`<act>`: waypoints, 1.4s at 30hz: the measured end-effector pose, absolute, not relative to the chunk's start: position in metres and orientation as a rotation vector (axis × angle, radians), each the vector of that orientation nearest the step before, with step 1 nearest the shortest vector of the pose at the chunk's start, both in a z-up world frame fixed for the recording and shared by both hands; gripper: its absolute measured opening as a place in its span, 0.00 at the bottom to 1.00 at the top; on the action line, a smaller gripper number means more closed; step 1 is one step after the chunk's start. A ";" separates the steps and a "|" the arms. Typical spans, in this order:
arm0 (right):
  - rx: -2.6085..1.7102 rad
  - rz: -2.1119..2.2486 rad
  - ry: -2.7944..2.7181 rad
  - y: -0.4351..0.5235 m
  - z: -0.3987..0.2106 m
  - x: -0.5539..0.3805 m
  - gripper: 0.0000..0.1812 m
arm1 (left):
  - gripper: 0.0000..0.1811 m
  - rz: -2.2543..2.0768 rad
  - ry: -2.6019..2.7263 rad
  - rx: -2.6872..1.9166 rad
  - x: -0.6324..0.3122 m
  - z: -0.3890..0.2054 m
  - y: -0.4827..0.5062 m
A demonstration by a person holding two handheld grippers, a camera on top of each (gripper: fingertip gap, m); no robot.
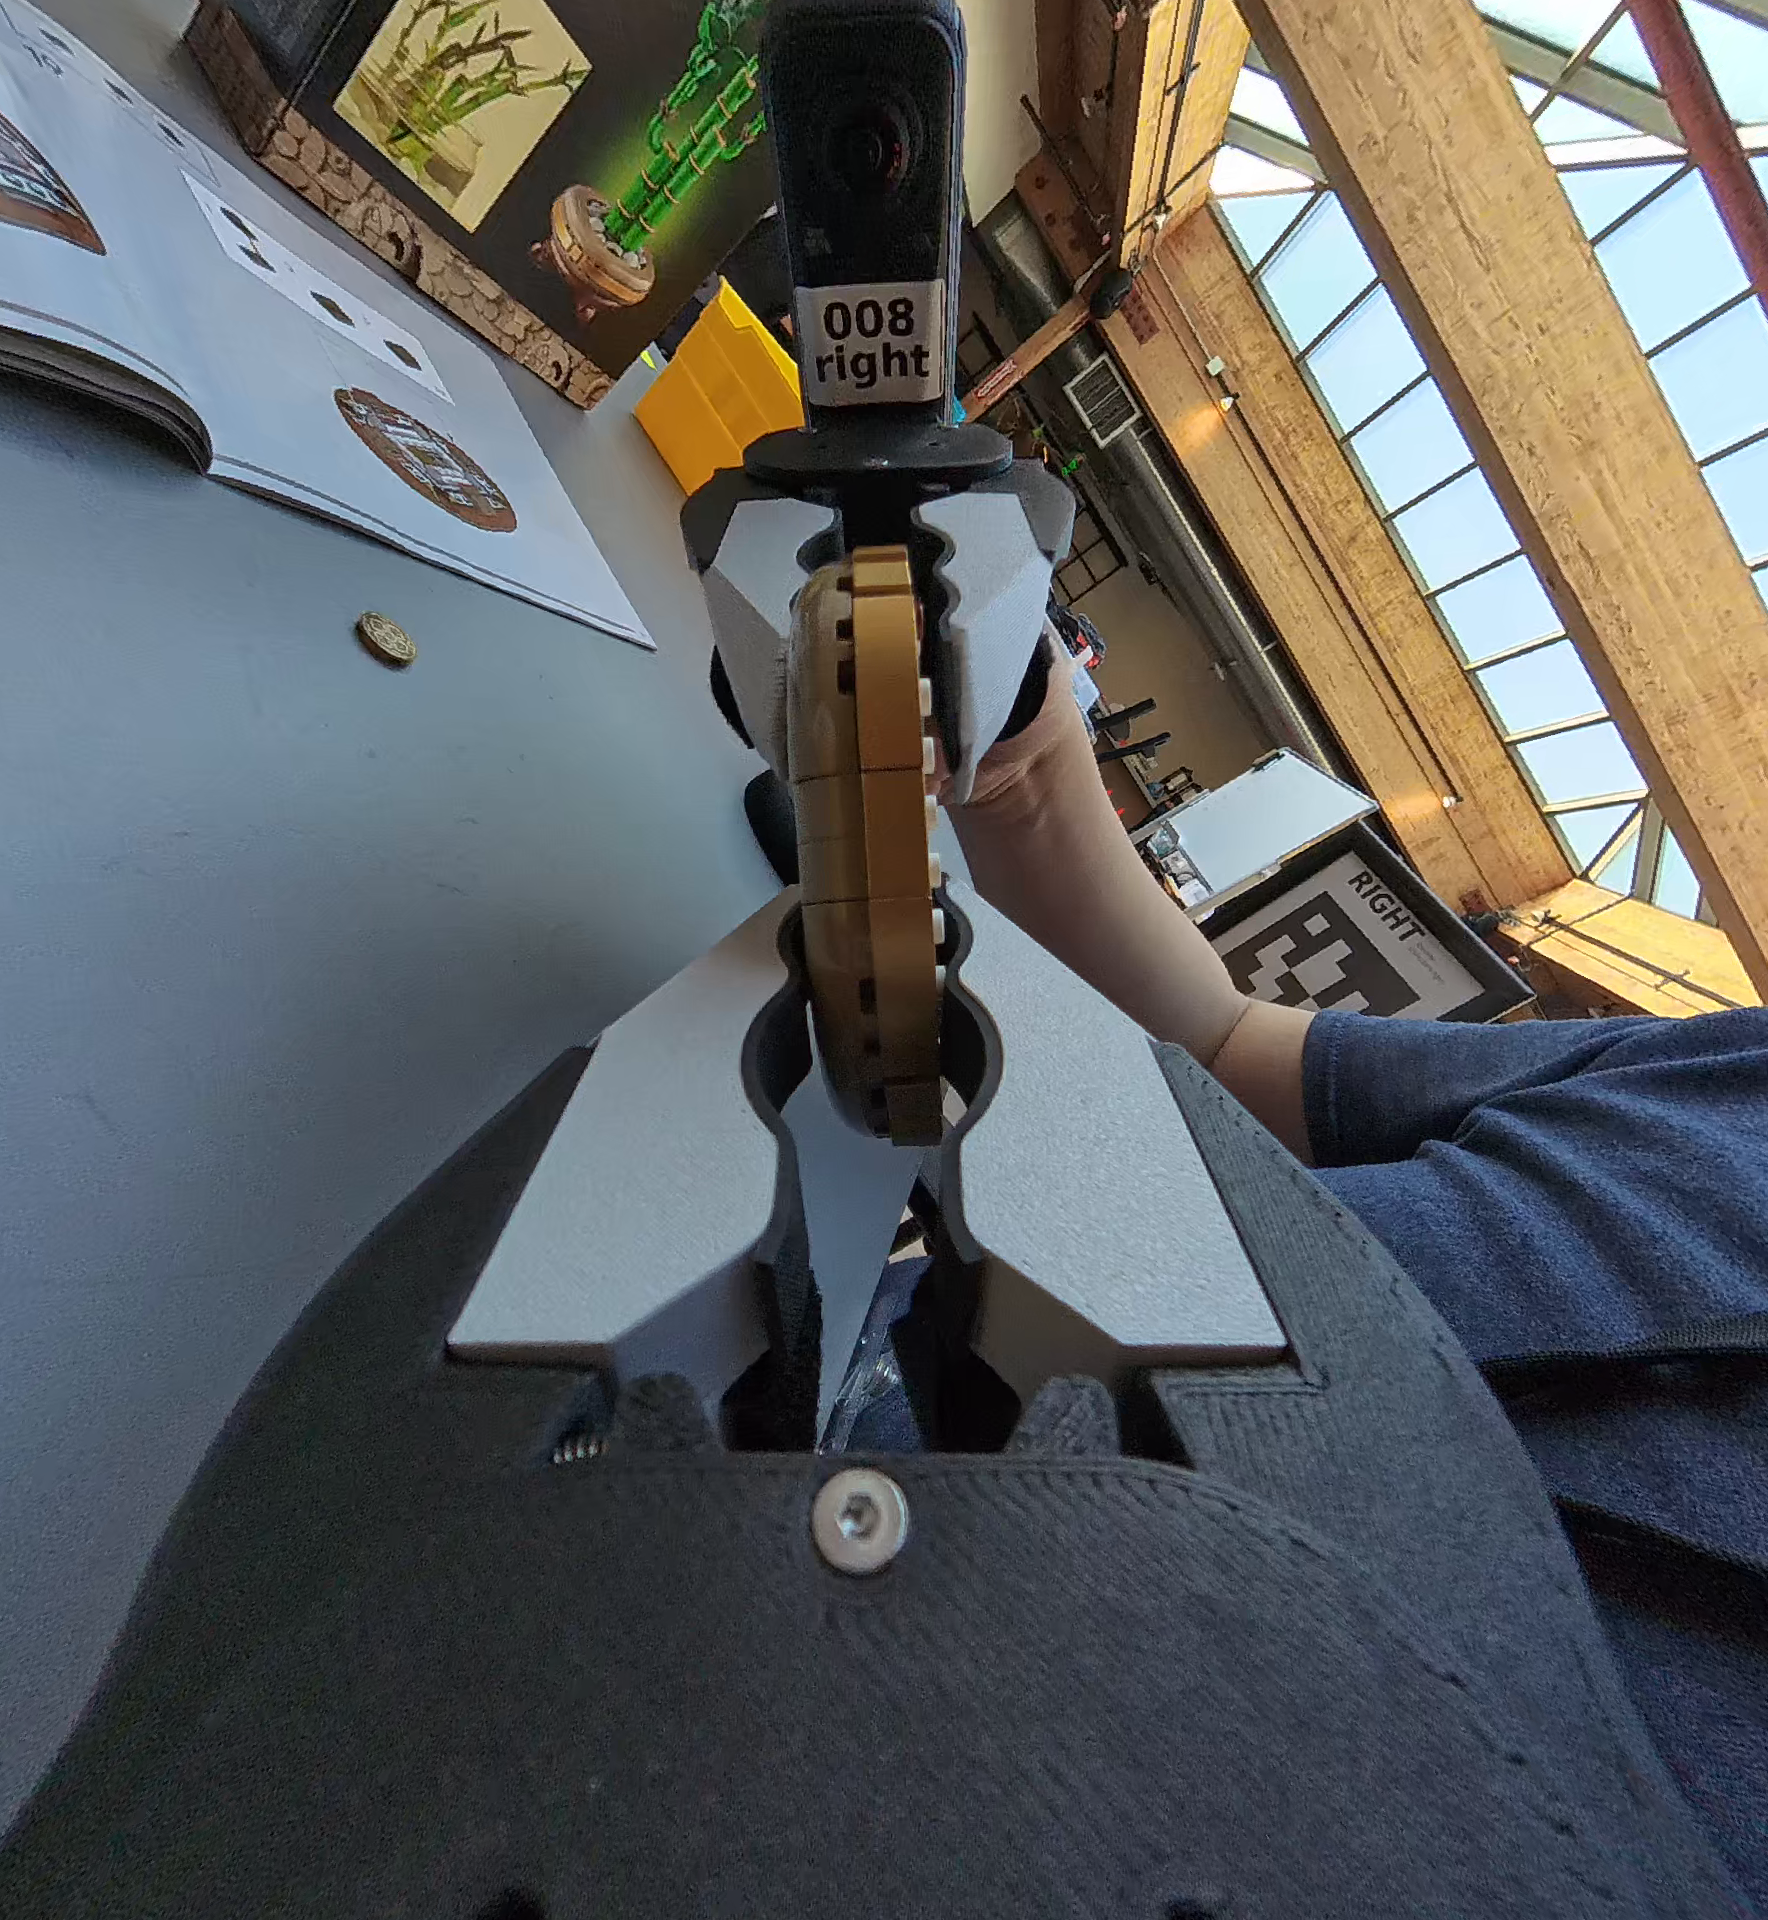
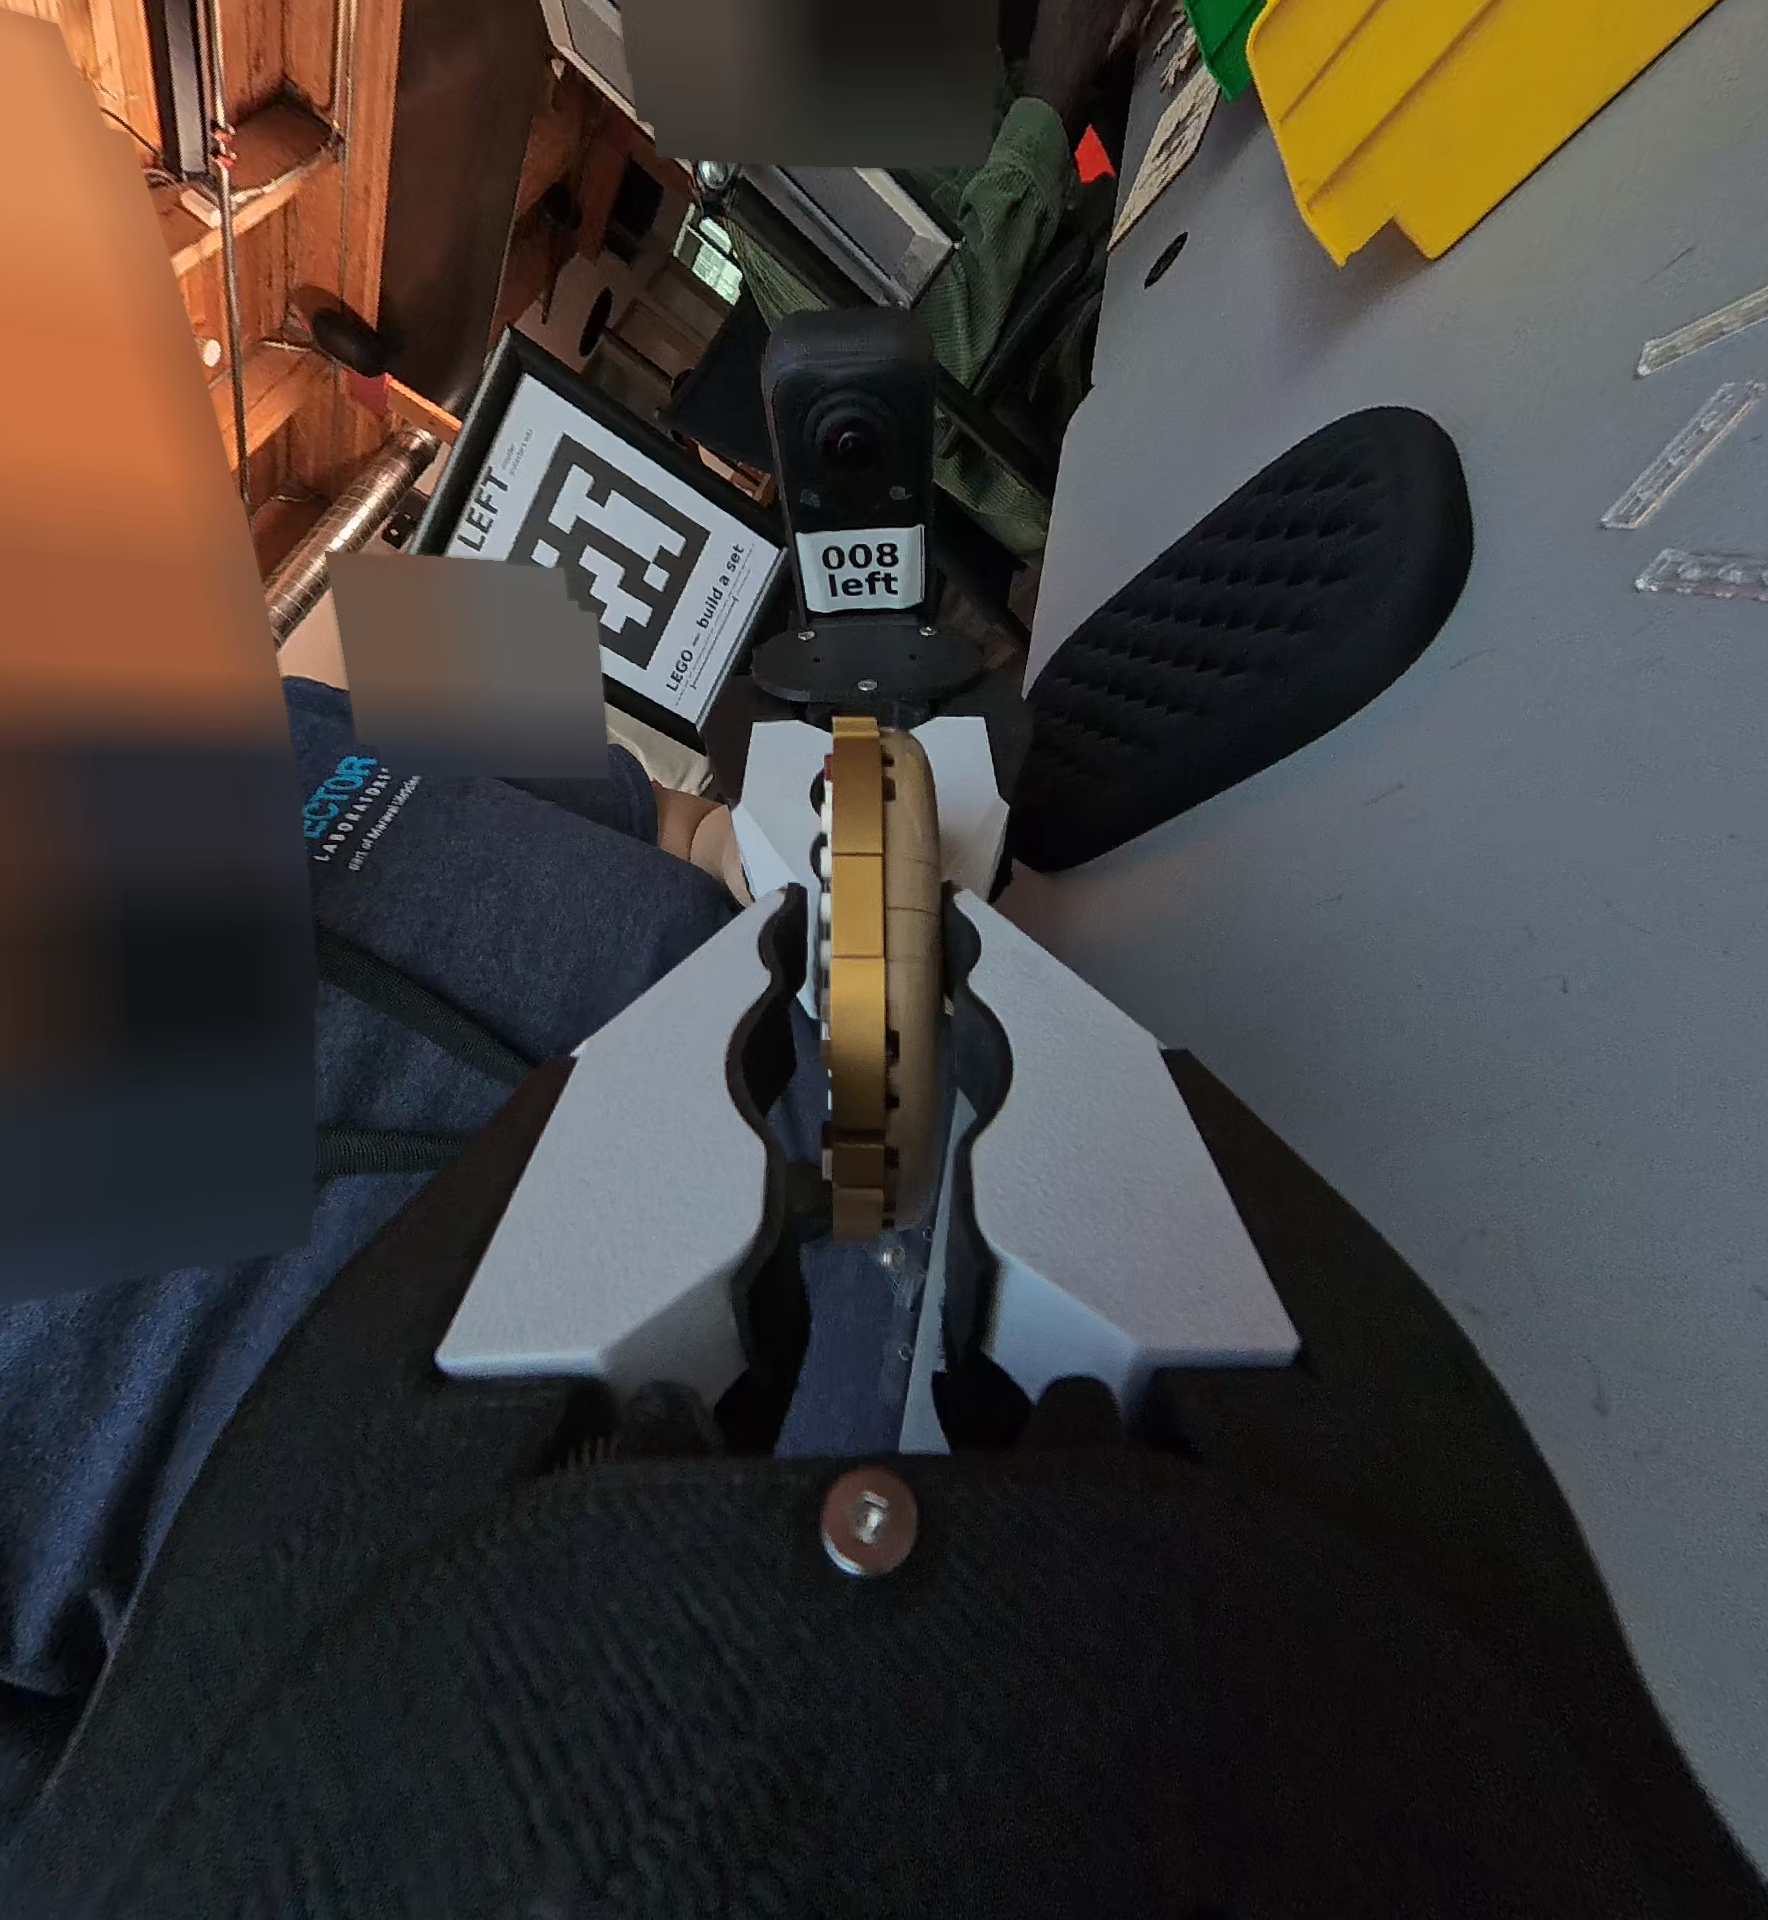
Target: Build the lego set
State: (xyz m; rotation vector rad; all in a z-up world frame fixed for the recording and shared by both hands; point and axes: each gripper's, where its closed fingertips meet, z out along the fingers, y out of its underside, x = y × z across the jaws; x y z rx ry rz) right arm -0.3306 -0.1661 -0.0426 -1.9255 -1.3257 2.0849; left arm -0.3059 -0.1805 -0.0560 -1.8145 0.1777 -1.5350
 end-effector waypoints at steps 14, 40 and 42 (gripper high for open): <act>-1.963 2.097 -1.310 -0.164 -0.046 -0.331 0.11 | 0.10 -1.542 0.160 -1.821 -0.306 -0.058 -0.180; -2.026 2.021 -1.378 -0.167 -0.050 -0.320 0.11 | 0.10 -1.600 0.139 -1.810 -0.304 -0.058 -0.181; -2.025 2.029 -1.379 -0.167 -0.050 -0.320 0.11 | 0.10 -1.605 0.134 -1.806 -0.304 -0.058 -0.181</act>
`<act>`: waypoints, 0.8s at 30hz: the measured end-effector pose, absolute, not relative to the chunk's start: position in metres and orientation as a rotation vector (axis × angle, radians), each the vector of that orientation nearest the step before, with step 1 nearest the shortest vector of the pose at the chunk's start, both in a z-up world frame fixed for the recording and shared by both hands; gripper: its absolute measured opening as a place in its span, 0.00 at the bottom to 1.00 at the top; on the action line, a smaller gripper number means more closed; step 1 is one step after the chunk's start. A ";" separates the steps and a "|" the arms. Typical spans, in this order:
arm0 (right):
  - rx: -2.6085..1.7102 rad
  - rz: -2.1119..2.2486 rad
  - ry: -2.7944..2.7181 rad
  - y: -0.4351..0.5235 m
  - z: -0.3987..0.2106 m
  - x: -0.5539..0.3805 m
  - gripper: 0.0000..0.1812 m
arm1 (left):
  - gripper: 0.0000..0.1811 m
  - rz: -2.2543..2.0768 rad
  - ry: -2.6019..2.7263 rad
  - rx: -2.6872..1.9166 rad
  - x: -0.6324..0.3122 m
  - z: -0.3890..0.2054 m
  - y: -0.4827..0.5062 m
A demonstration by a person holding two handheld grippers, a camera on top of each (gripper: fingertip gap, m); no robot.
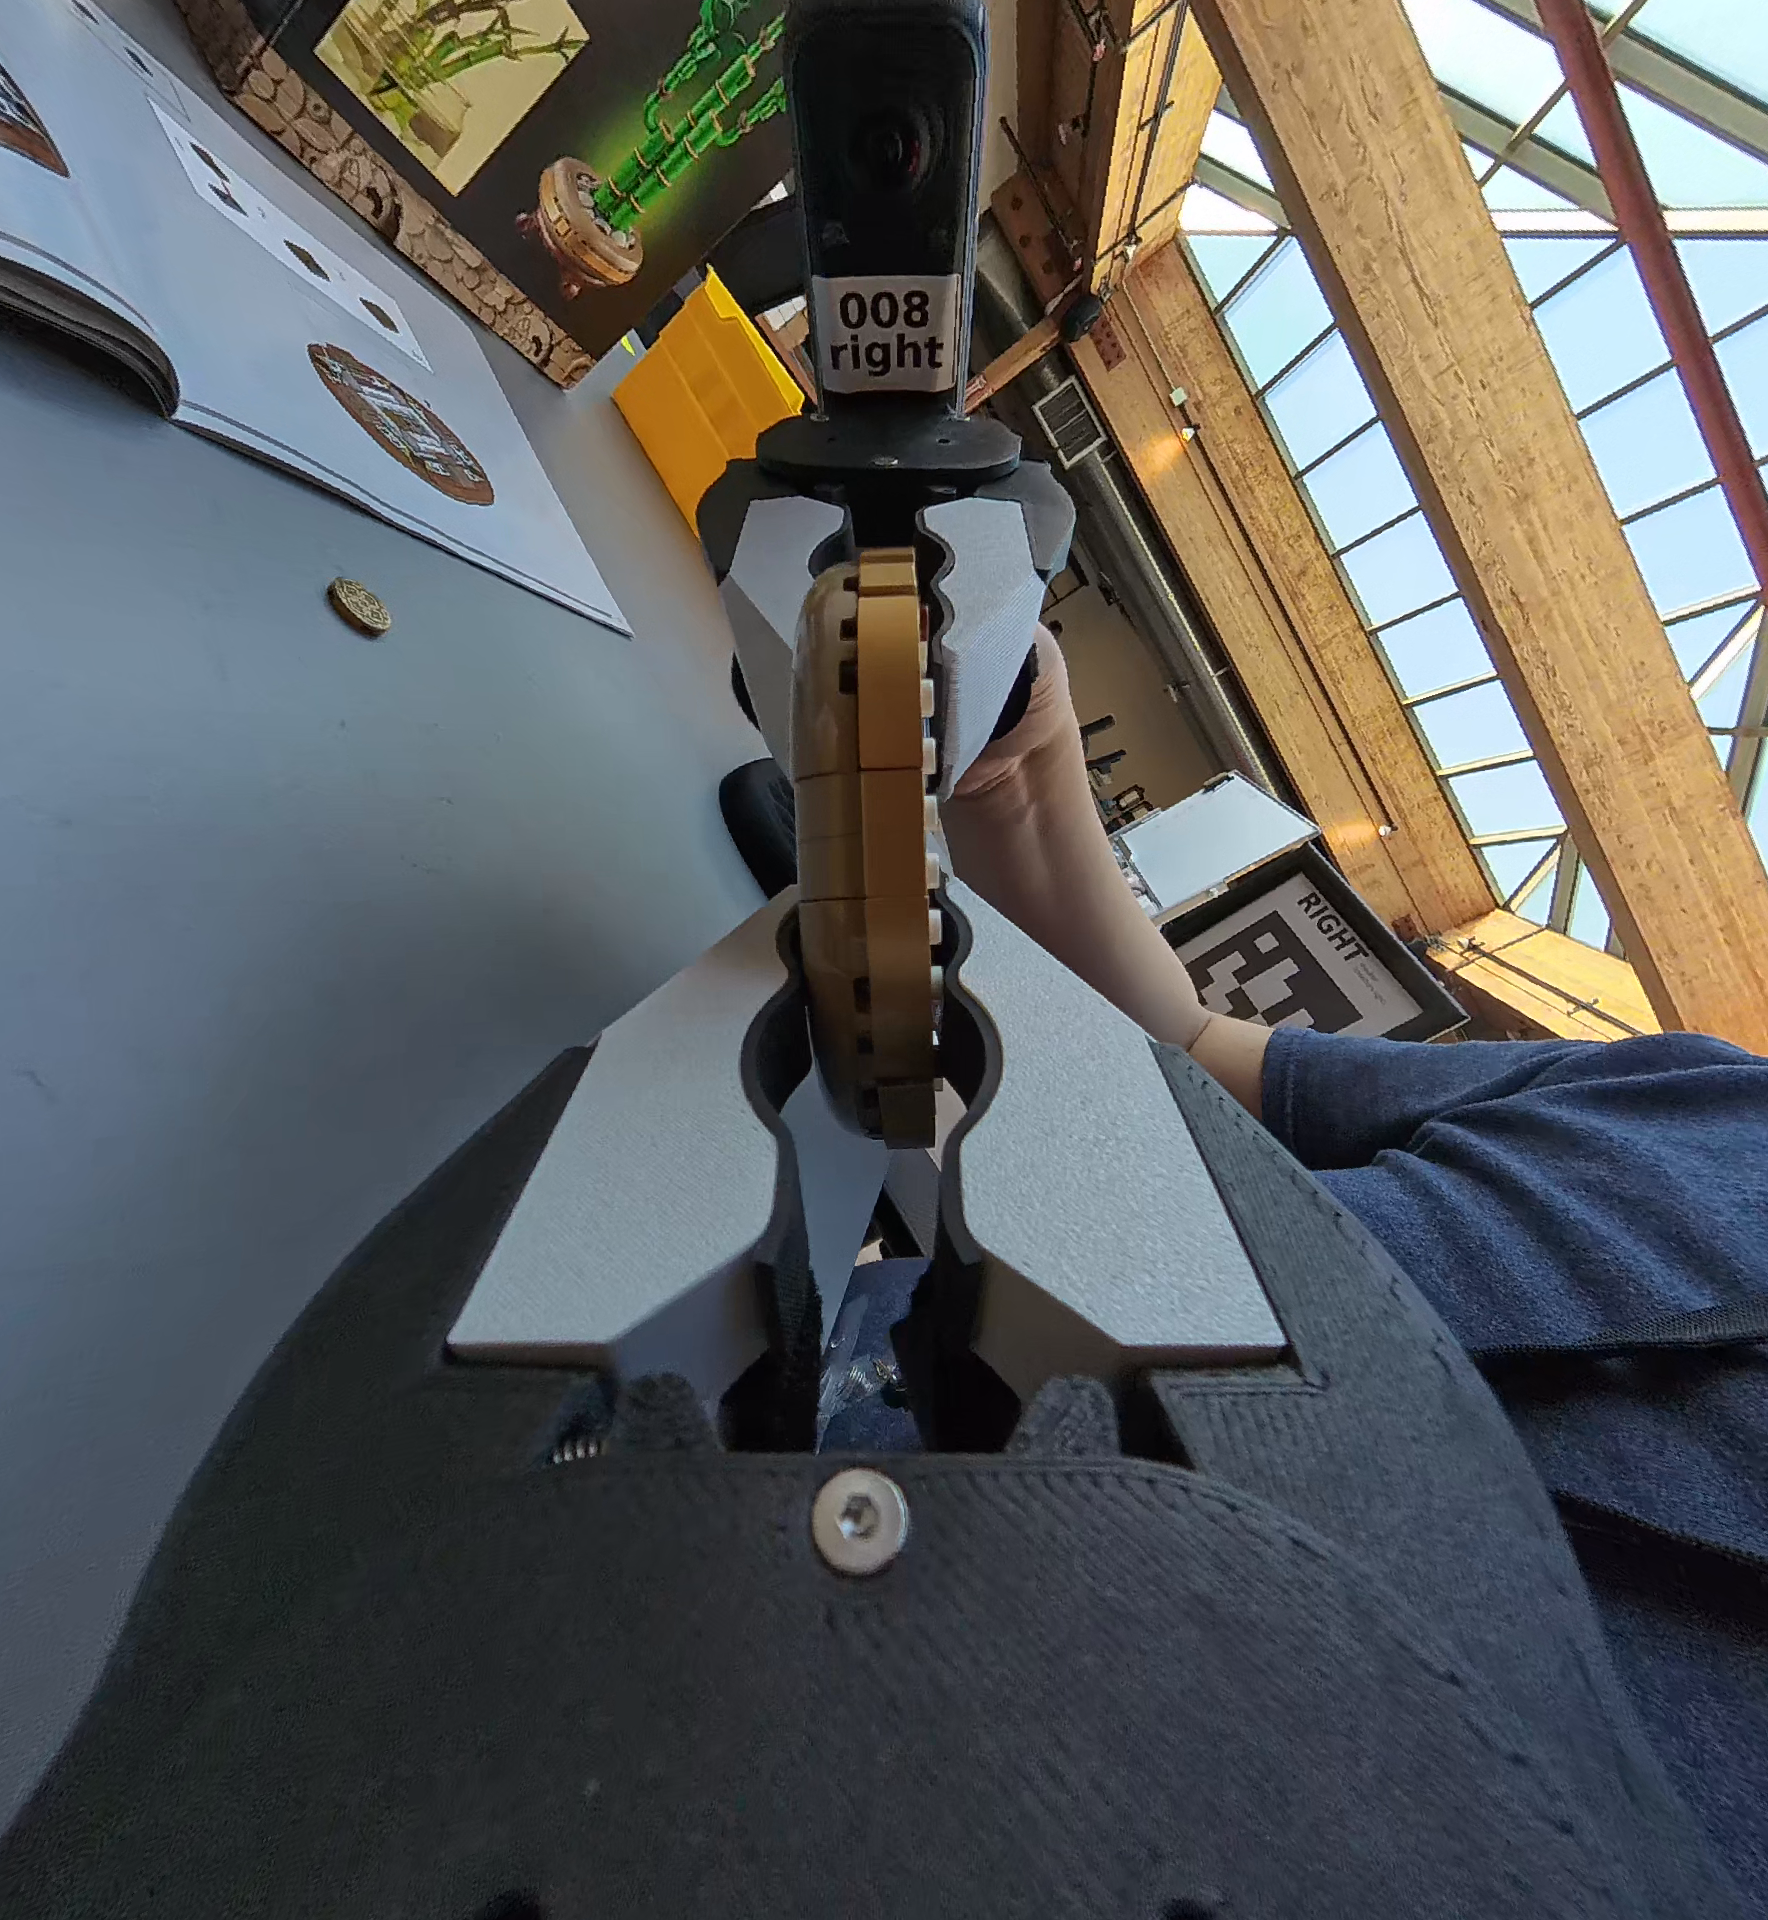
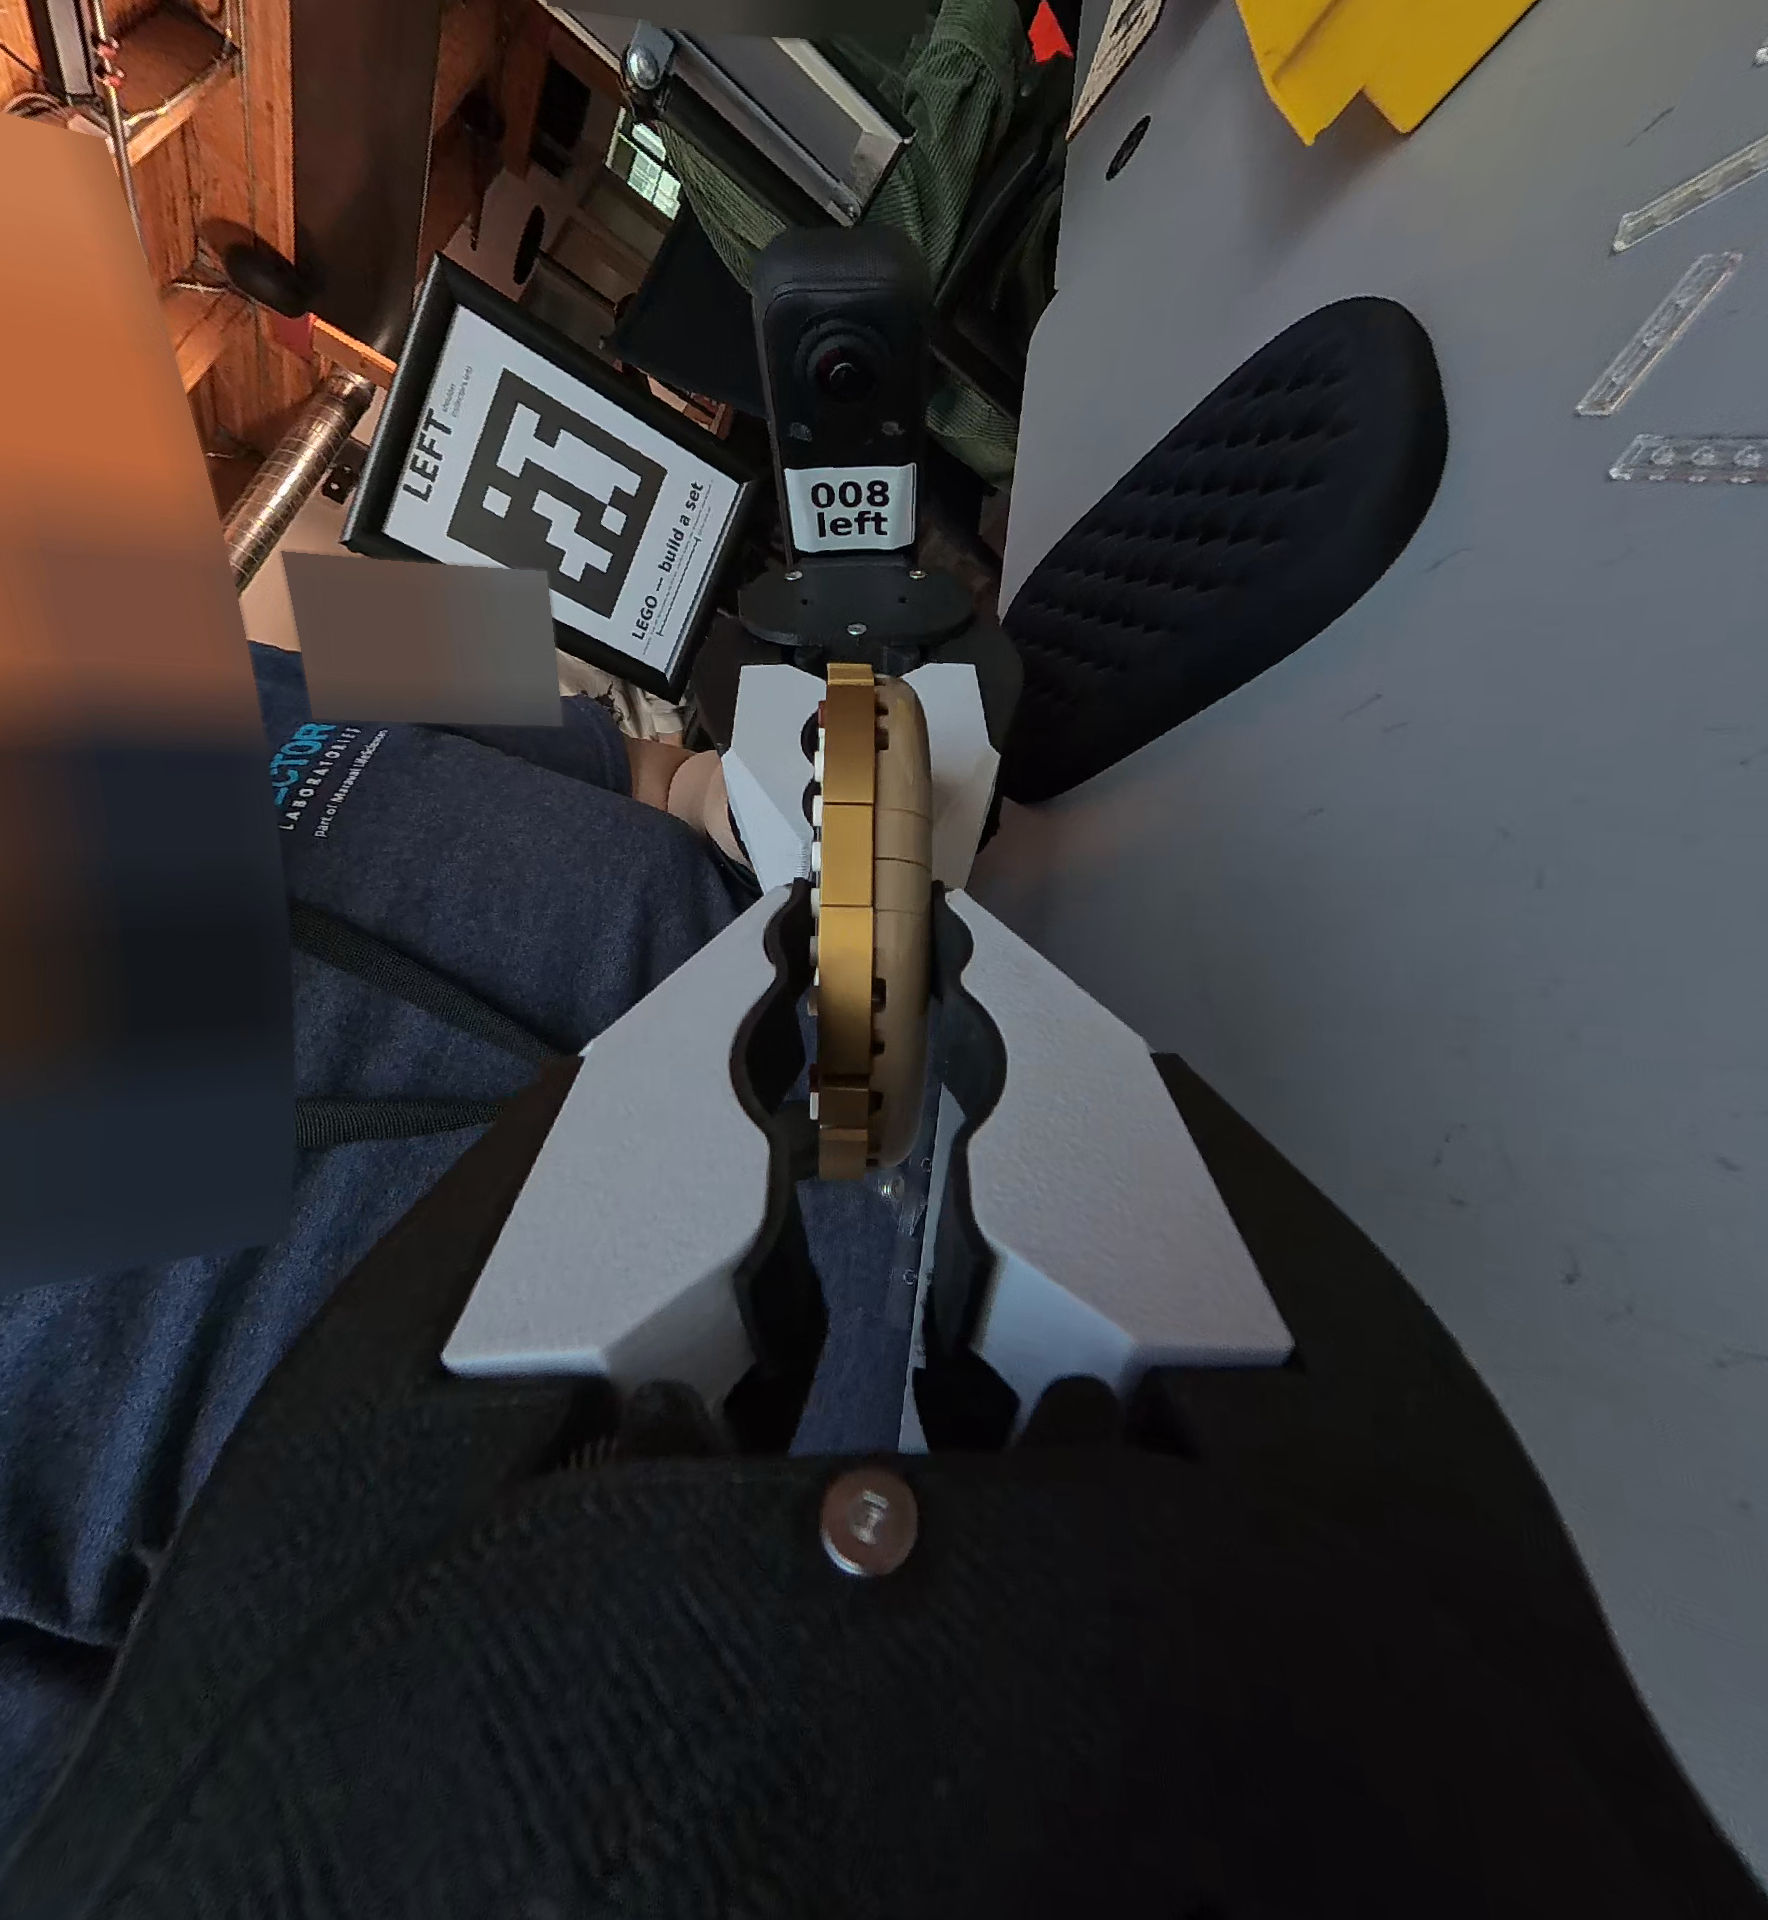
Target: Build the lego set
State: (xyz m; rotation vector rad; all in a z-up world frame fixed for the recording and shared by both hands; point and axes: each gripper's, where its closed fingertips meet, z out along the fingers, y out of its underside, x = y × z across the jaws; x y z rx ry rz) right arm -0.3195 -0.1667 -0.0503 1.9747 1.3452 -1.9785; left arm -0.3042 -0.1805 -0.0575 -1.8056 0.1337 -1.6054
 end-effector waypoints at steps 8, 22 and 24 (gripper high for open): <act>1.962 -2.014 1.350 -0.162 -0.046 -0.311 0.11 | 0.10 -1.610 0.125 -1.793 -0.307 -0.054 -0.179; 1.935 -2.061 1.297 -0.163 -0.045 -0.310 0.15 | 0.10 -1.612 0.117 -1.775 -0.307 -0.050 -0.179; 1.926 -2.058 1.312 -0.164 -0.045 -0.309 0.11 | 0.10 -1.605 0.119 -1.780 -0.307 -0.051 -0.179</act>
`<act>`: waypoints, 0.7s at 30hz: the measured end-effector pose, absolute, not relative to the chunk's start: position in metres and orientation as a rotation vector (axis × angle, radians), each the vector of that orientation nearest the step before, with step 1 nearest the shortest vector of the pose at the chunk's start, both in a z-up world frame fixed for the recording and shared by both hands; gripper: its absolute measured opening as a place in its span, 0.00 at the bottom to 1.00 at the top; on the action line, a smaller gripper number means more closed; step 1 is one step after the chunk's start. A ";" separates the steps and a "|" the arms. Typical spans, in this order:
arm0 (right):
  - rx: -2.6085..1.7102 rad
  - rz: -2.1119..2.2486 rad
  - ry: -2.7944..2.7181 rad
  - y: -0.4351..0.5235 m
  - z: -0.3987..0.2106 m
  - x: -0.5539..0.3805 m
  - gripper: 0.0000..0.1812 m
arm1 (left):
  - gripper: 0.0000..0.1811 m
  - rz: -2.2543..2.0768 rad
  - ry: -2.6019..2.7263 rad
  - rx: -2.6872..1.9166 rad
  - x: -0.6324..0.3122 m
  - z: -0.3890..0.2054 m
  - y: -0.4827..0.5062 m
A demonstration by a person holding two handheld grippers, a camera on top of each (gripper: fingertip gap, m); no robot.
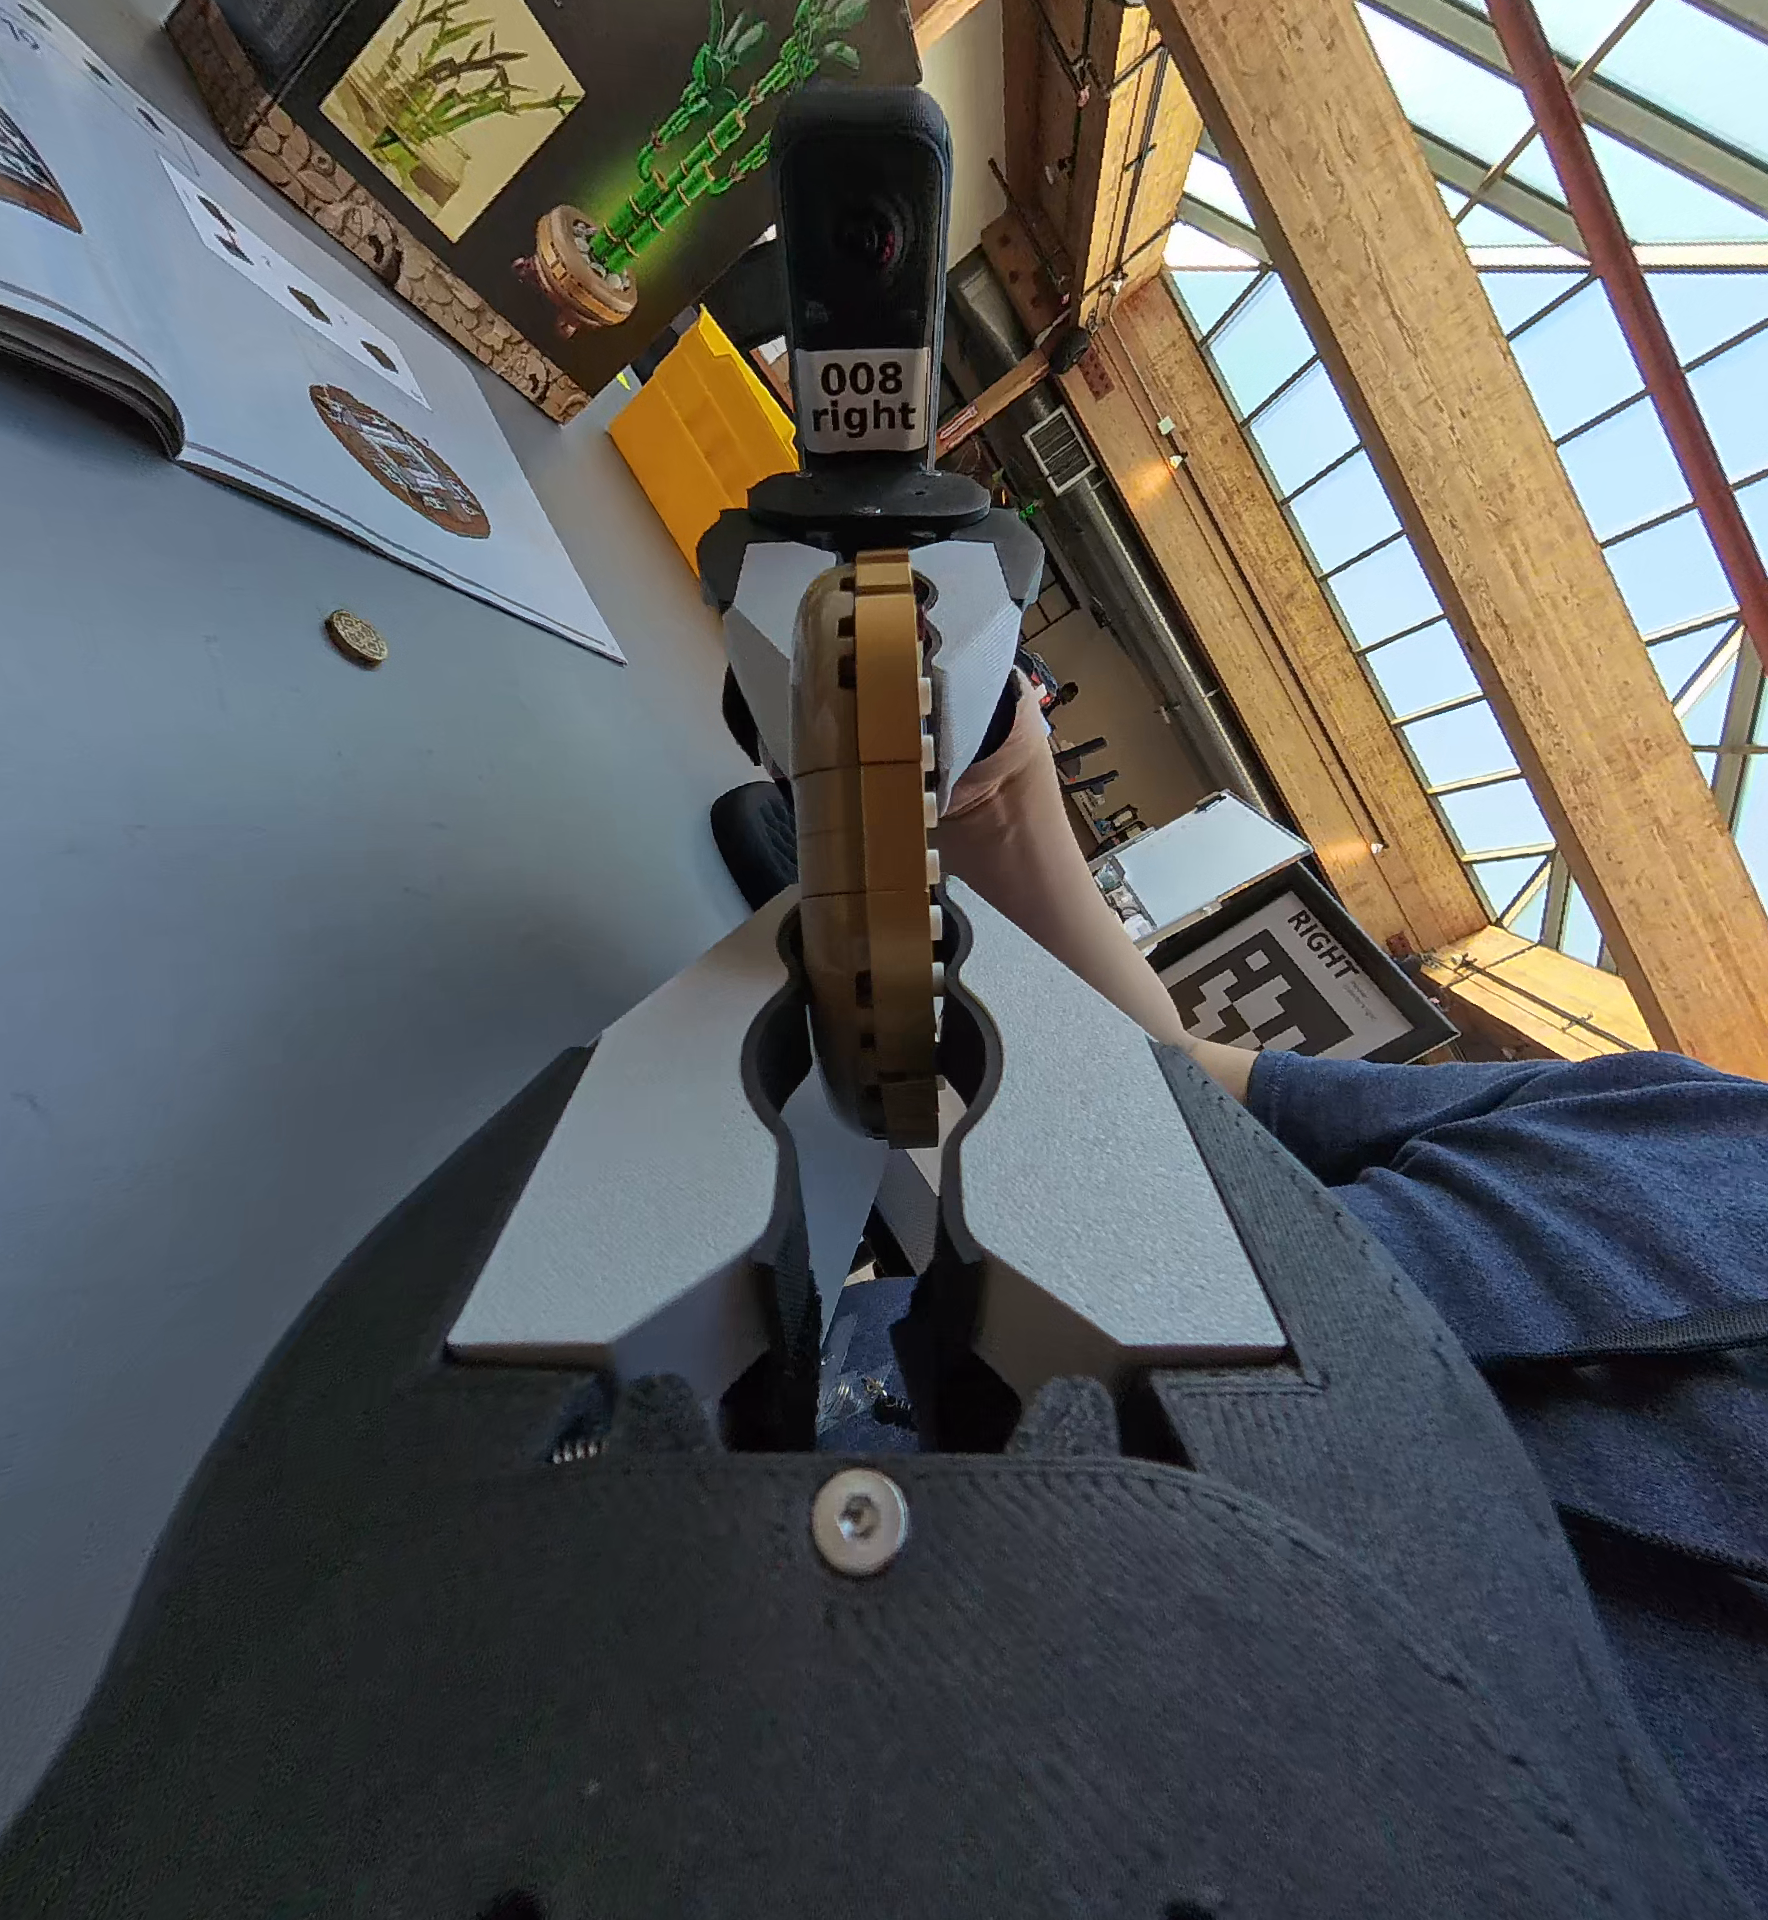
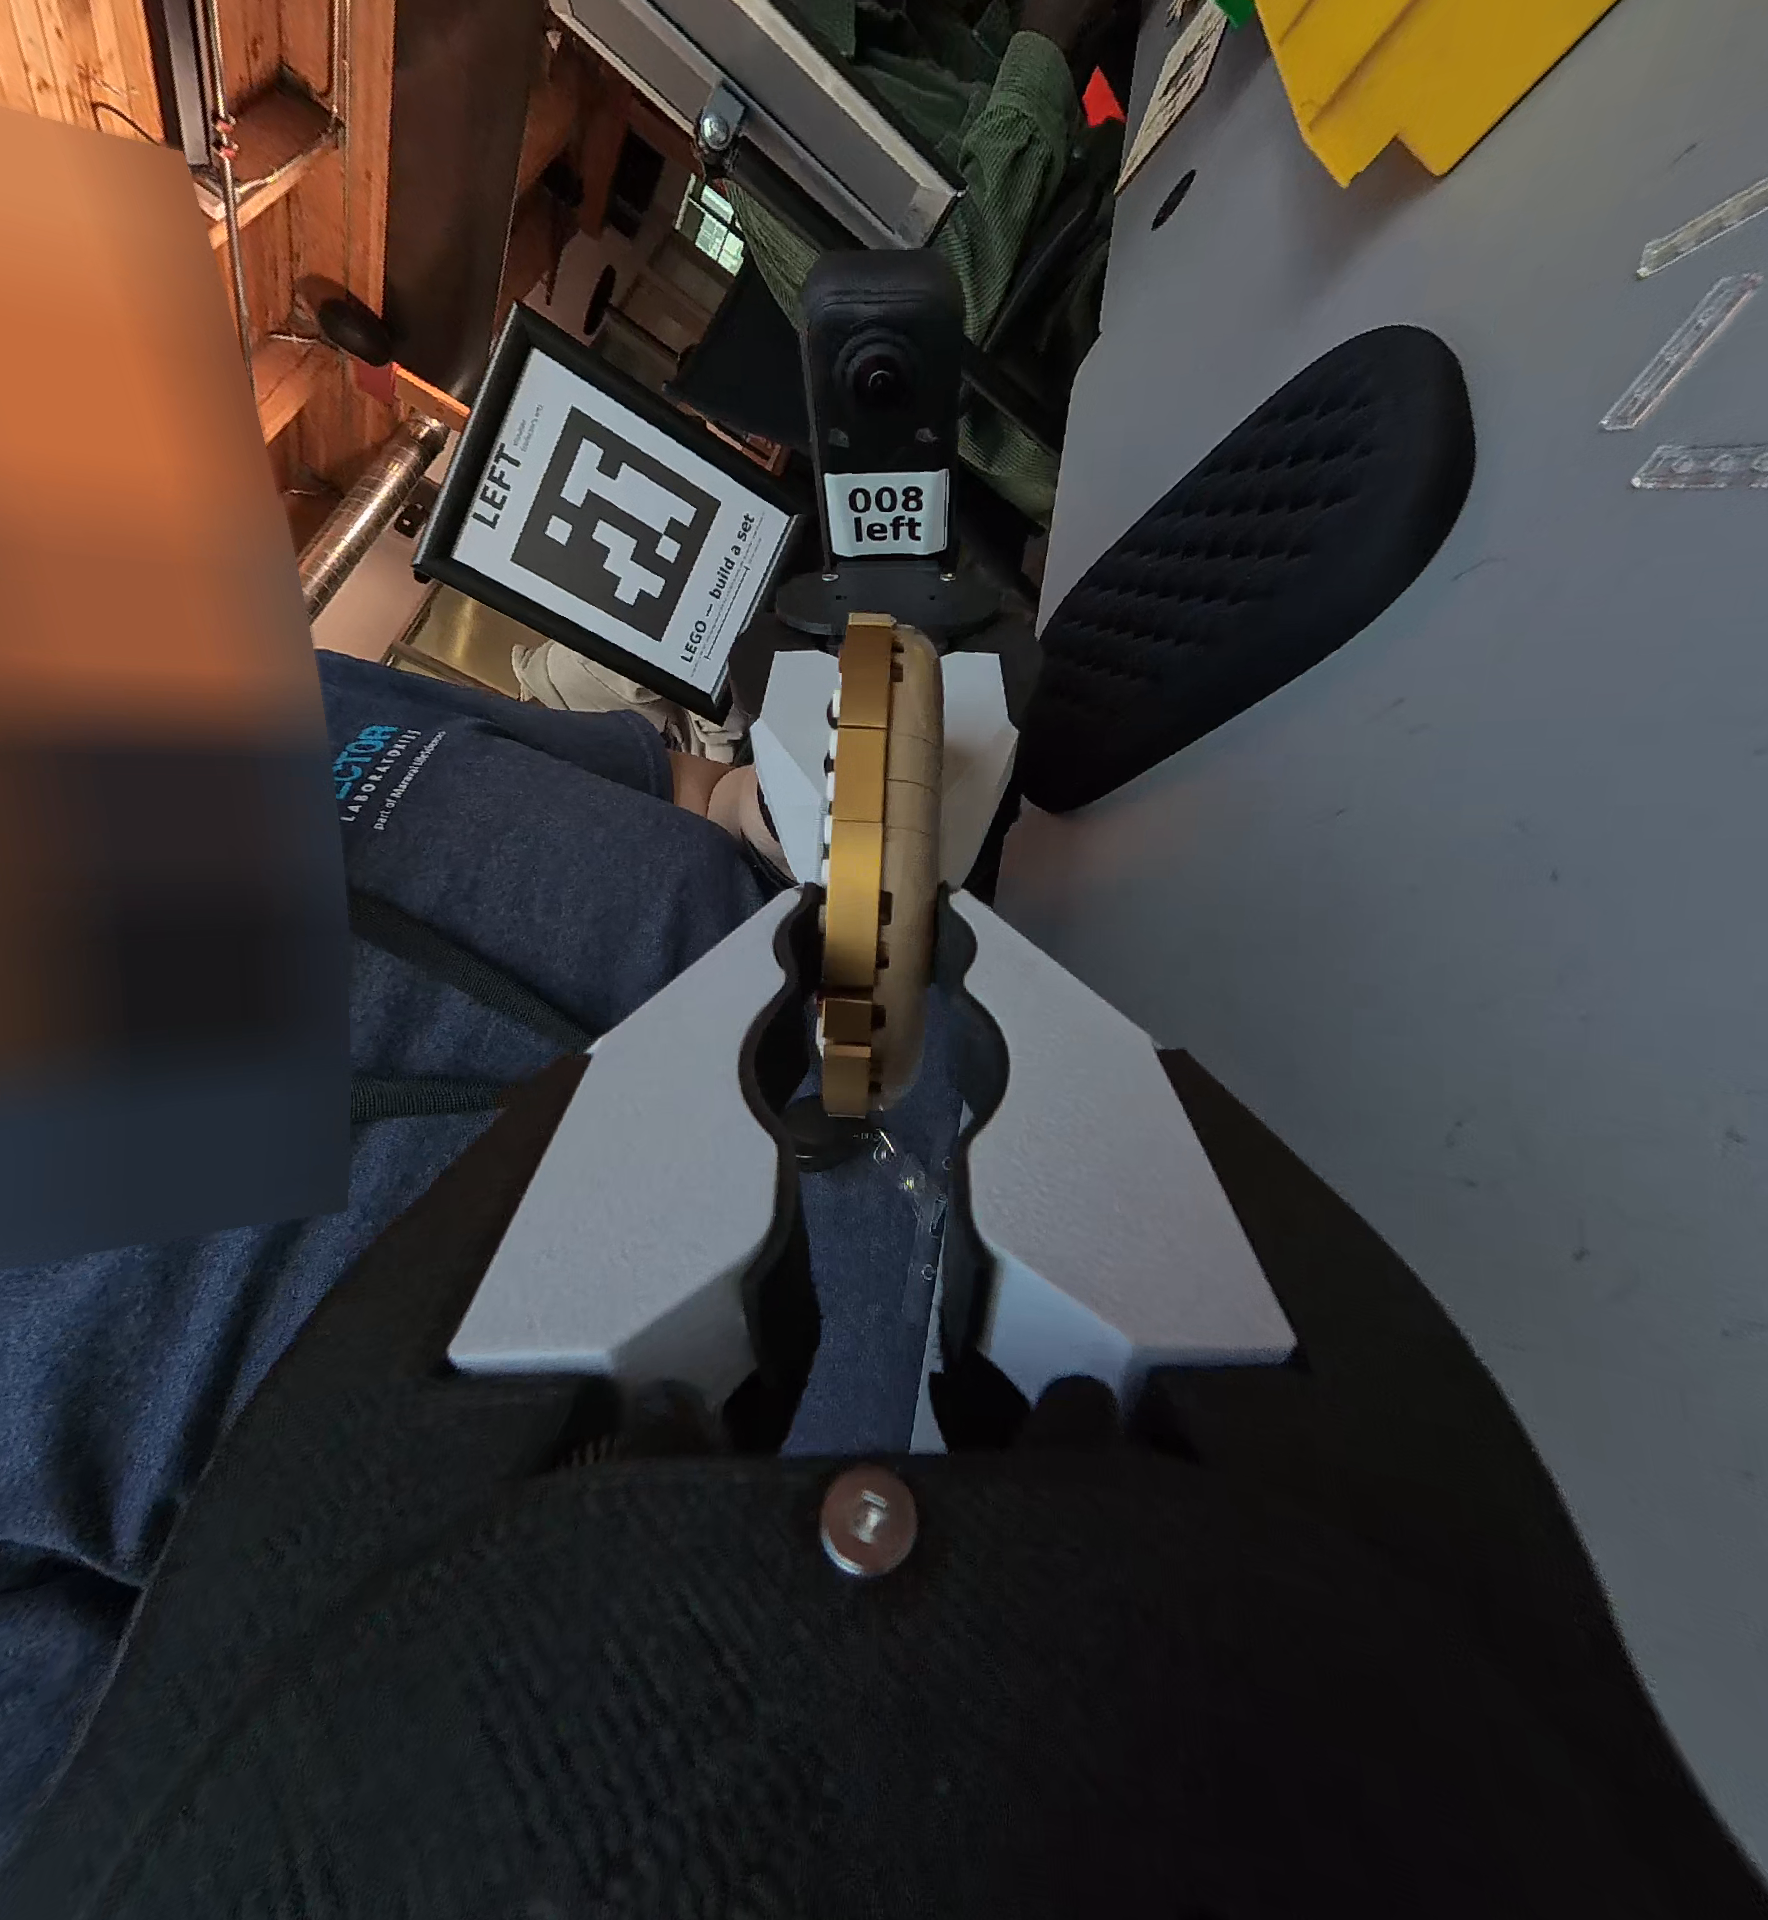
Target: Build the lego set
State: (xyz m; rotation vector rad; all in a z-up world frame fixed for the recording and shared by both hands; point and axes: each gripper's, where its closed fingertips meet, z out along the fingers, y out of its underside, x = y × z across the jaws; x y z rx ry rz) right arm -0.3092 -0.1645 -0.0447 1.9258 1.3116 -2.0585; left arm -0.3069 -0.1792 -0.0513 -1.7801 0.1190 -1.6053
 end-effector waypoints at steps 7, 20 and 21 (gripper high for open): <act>1.958 -2.009 1.375 -0.166 -0.046 -0.308 0.11 | 0.10 -1.630 0.107 -1.776 -0.307 -0.052 -0.180; 1.987 -1.891 1.515 -0.161 -0.045 -0.330 0.20 | 0.10 -1.620 0.131 -1.802 -0.304 -0.055 -0.183; 1.975 -1.866 1.521 -0.163 -0.048 -0.330 0.19 | 0.10 -1.617 0.132 -1.805 -0.304 -0.056 -0.183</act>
